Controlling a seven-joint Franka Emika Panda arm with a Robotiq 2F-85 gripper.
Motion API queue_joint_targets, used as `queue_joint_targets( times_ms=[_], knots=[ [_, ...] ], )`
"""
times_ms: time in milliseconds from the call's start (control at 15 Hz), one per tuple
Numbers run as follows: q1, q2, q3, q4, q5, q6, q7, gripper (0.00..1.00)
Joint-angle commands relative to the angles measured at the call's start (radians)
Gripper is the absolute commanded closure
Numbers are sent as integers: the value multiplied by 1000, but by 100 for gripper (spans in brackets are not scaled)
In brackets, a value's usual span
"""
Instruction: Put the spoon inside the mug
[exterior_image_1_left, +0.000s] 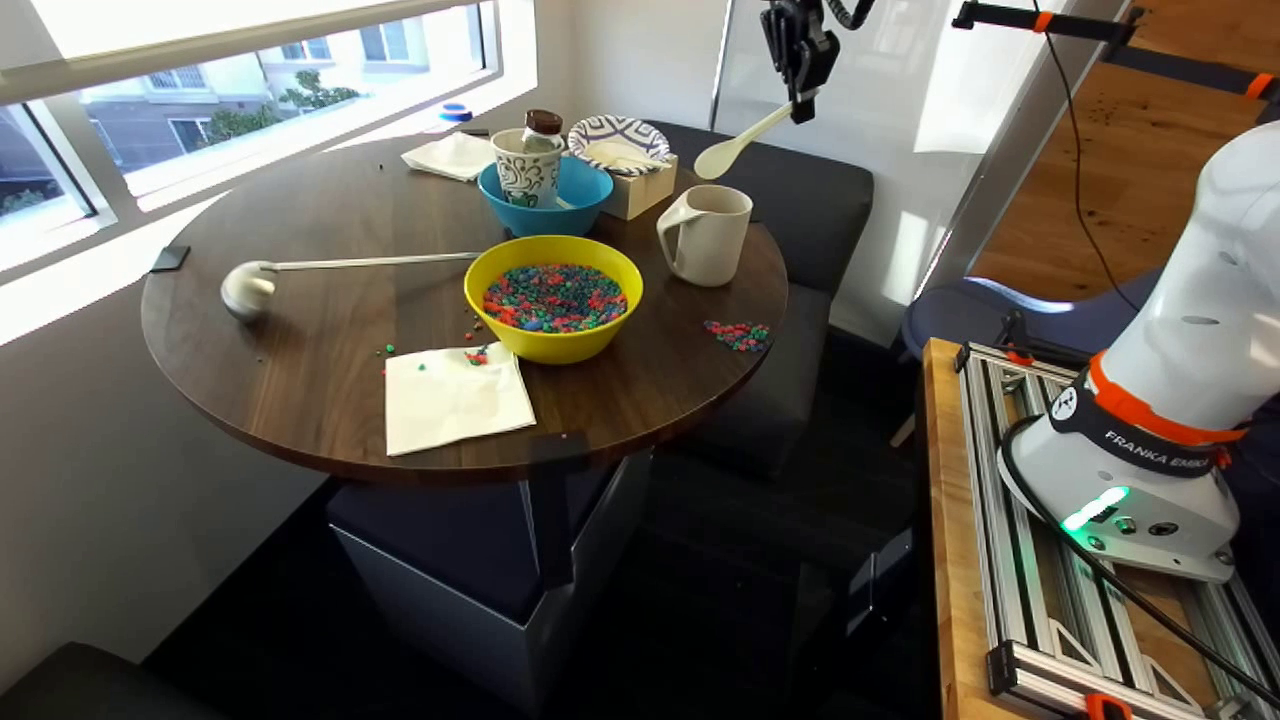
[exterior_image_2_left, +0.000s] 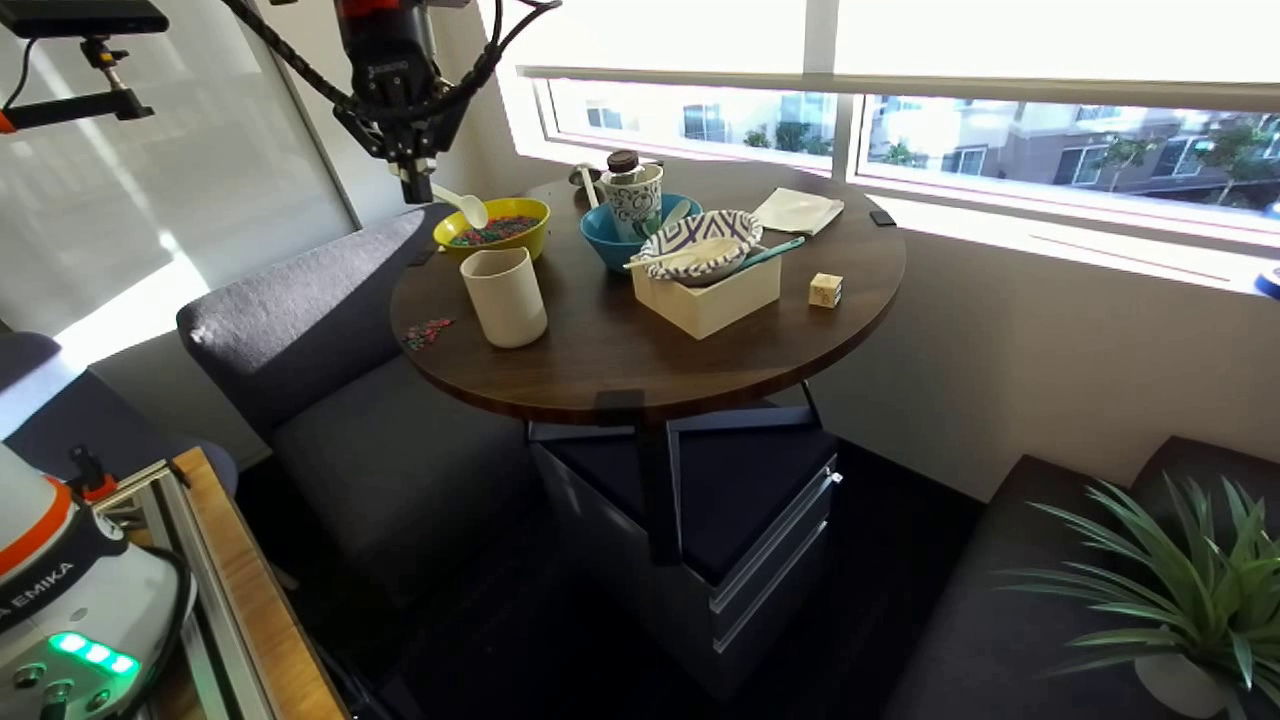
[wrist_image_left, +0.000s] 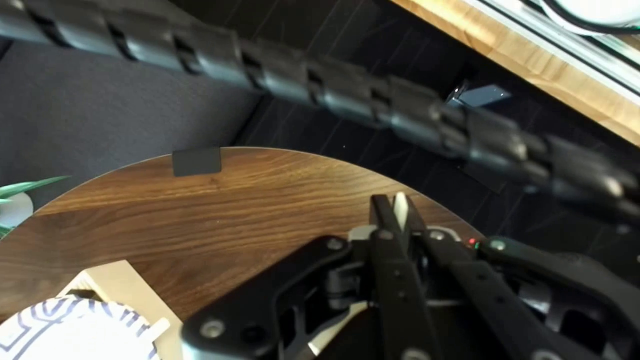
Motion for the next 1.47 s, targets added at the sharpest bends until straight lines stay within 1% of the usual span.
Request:
queue_joint_targets(
  times_ms=[0,400,600,667,733,800,1000,1200,1267,1333,1400],
  knots=[
    [22,-10,13,-17,-22,-61,36,99],
    [25,107,29,56,-53,-136,117,99],
    [24,164,30,94,-57,-175,122,99],
    [24,182,31,108,-54,-187,127,76],
    [24,198,32,120,-49,-189,133,69],
    [24,213,33,134,-47,-190,145,64],
    [18,234,30,165,-39,-190,176,40],
    [-4,185,9,162,-3,-173,223,18],
    [-17,154,-4,151,40,-159,238,9],
    [-29,127,-19,142,80,-161,225,3],
    [-10,188,0,165,17,-156,213,21]
  ],
)
